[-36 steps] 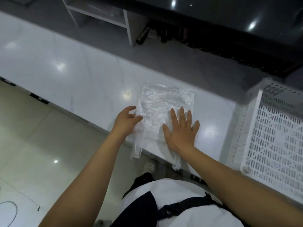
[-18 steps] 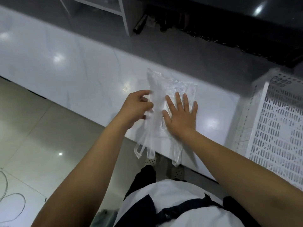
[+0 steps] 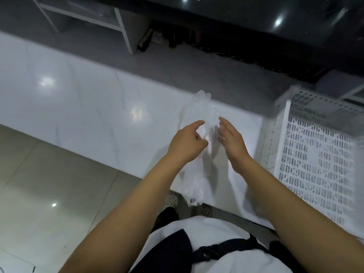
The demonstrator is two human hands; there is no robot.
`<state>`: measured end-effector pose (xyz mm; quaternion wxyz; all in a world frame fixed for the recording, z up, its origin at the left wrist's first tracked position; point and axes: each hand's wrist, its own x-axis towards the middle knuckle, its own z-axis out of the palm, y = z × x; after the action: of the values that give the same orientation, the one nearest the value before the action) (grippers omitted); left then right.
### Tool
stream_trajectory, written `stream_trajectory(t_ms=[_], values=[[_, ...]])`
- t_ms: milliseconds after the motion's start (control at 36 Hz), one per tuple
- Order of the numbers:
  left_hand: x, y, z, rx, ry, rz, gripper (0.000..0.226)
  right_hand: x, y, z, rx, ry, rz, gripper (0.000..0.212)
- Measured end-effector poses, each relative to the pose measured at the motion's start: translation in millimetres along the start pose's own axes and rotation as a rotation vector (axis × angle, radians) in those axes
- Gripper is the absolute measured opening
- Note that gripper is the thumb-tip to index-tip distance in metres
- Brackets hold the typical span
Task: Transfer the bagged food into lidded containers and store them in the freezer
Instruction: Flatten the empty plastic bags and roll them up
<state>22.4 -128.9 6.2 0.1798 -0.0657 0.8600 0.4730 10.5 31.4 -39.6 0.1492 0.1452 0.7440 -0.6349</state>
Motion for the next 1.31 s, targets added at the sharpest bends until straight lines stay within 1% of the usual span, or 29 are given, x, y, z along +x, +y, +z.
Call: stream_trajectory(t_ms=[111, 167, 194, 250, 306, 333, 361, 417, 444, 472, 528, 611, 639, 694, 750, 861, 944, 1056, 1111, 1139, 1194, 1222, 1278, 1306], values=[[10.5, 2.0, 19.0, 0.075, -0.056, -0.031, 0.066, 4.3, -11.2, -10.6, 0.164, -0.059, 0.112, 0.042], [15.7, 0.9, 26.7, 0.121, -0.079, -0.045, 0.066, 2.4, -16.9, -11.9, 0.155, -0.053, 0.118, 0.044], [17.8, -0.2, 29.5, 0.148, -0.087, -0.045, 0.066, 1.0, -18.6, -11.4, 0.097, -0.035, 0.084, 0.045], [20.6, -2.8, 34.0, 0.191, -0.101, -0.037, 0.065, -2.5, -18.4, -9.5, -0.097, 0.053, -0.036, 0.047], [21.3, -5.1, 36.2, 0.210, -0.103, -0.031, 0.059, -6.9, -19.1, -7.8, -0.329, 0.177, -0.195, 0.050], [20.6, -5.9, 36.8, 0.213, -0.100, -0.028, 0.055, -9.2, -21.0, -6.8, -0.435, 0.216, -0.289, 0.050], [19.8, -7.2, 37.6, 0.217, -0.095, -0.017, 0.049, -10.2, -24.0, -5.2, -0.521, 0.218, -0.389, 0.048], [17.3, -9.7, 39.4, 0.217, -0.067, 0.028, 0.030, -6.9, -31.6, 0.4, -0.670, 0.116, -0.547, 0.045], [15.8, -10.7, 40.7, 0.210, -0.050, 0.044, 0.024, -2.7, -35.1, 4.0, -0.764, 0.037, -0.571, 0.046], [13.9, -12.1, 42.8, 0.204, -0.037, 0.058, 0.023, 3.4, -38.0, 7.9, -0.877, -0.043, -0.557, 0.048], [9.3, -17.1, 49.4, 0.251, -0.014, 0.102, 0.029, 21.7, -39.7, 14.0, -1.098, -0.170, -0.489, 0.051], [-1.9, -32.2, 62.5, 0.540, 0.076, 0.239, 0.034, 52.0, -33.0, 19.8, -1.319, -0.270, -0.405, 0.056], [-7.3, -38.7, 67.3, 0.619, 0.096, 0.267, 0.040, 60.1, -29.4, 20.8, -1.356, -0.287, -0.375, 0.059], [-18.7, -52.8, 77.2, 0.694, 0.079, 0.288, 0.060, 71.6, -19.4, 21.5, -1.379, -0.294, -0.337, 0.063], [-27.6, -66.7, 87.3, 0.727, 0.043, 0.309, 0.068, 76.2, -8.3, 21.6, -1.386, -0.270, -0.353, 0.066], [-37.2, -75.9, 95.9, 0.751, 0.040, 0.321, 0.072, 78.1, 5.7, 23.3, -1.424, -0.189, -0.415, 0.068], [-46.1, -76.5, 98.2, 0.781, 0.017, 0.313, 0.075, 81.3, 7.5, 22.8, -1.435, -0.172, -0.451, 0.070], [-59.7, -77.4, 96.0, 0.814, -0.082, 0.313, 0.077, 85.5, 9.7, 22.9, -1.442, -0.152, -0.479, 0.069], [-63.5, -73.0, 89.2, 0.737, -0.132, 0.295, 0.075, 85.9, 10.4, 23.4, -1.449, -0.146, -0.482, 0.069], [-64.9, -68.8, 84.6, 0.649, -0.132, 0.280, 0.073, 86.1, 9.7, 23.4, -1.453, -0.154, -0.476, 0.069], [-67.8, -57.8, 72.8, 0.442, -0.059, 0.247, 0.068, 86.9, 6.1, 22.7, -1.457, -0.192, -0.443, 0.068], [-68.7, -51.8, 66.3, 0.372, 0.021, 0.242, 0.066, 87.8, 2.5, 22.6, -1.451, -0.222, -0.416, 0.067], [-63.9, -42.8, 52.9, 0.315, 0.219, 0.272, 0.055, 89.2, -9.7, 23.2, -1.394, -0.258, -0.365, 0.063], [-57.9, -40.1, 46.9, 0.310, 0.298, 0.282, 0.047, 89.7, -16.9, 23.6, -1.341, -0.236, -0.356, 0.060]])
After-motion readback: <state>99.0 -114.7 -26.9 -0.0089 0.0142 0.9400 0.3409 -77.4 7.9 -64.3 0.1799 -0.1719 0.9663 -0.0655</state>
